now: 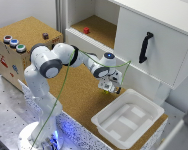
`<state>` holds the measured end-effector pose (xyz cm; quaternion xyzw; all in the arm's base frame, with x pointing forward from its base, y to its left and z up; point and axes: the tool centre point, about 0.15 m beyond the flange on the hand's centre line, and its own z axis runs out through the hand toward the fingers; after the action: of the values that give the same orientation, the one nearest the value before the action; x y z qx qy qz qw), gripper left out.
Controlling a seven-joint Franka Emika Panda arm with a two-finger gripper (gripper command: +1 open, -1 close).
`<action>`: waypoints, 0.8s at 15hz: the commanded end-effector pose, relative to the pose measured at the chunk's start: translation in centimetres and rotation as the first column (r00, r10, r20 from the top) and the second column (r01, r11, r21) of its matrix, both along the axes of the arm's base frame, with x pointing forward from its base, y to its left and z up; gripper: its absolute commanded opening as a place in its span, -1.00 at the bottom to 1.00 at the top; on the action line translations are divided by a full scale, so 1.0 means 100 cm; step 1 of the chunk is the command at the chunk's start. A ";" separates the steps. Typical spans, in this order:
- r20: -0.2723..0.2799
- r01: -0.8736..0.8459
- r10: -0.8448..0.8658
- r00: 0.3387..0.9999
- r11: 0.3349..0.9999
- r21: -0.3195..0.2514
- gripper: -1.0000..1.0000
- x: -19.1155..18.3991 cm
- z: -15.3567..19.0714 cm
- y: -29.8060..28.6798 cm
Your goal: Push the yellow block to the left
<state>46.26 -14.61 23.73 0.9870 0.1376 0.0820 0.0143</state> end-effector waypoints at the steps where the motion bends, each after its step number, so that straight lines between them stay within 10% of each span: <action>1: 0.038 0.061 -0.061 0.997 0.998 0.009 -1.00 0.000 -0.002 0.009; 12: 0.040 0.120 -0.120 0.992 0.993 0.003 -1.00 -0.006 0.001 -0.016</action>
<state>45.96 -16.84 25.14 0.9923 0.0708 0.1001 0.0175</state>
